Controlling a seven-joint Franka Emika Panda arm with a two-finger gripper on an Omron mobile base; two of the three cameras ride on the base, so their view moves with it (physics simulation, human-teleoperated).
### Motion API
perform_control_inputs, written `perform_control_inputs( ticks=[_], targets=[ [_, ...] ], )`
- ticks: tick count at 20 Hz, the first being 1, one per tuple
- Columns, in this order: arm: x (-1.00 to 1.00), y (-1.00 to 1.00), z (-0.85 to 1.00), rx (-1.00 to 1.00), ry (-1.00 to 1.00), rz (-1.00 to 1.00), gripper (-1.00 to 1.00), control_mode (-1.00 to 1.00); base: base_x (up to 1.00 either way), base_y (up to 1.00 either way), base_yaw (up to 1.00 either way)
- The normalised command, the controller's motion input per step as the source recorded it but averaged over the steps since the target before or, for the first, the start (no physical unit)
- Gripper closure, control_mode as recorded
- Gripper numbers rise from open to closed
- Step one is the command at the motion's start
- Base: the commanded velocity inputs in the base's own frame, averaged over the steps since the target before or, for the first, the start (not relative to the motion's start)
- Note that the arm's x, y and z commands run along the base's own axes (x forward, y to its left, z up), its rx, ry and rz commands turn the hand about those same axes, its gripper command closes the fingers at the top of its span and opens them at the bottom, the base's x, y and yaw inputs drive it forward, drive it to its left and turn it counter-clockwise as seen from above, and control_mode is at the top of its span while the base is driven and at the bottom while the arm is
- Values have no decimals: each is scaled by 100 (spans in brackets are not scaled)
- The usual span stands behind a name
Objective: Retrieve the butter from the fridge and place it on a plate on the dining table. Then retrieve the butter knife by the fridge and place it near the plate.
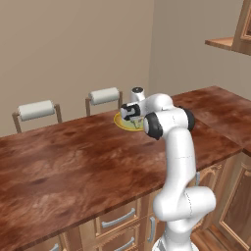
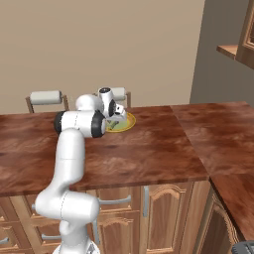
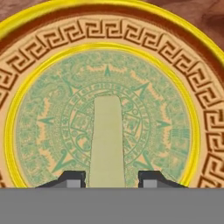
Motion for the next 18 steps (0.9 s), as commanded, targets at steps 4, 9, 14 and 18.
perform_control_inputs(
  ticks=[4,9,14,18],
  targets=[
    [0,0,2,0,0,0,-100,-100,0,0,0],
    [-25,-4,40,-1,0,0,-100,-100,0,0,0],
    [-95,-14,84,7,-5,0,-100,-100,0,0,0],
    [-100,-22,57,1,-5,0,-100,-100,0,0,0]
  ],
)
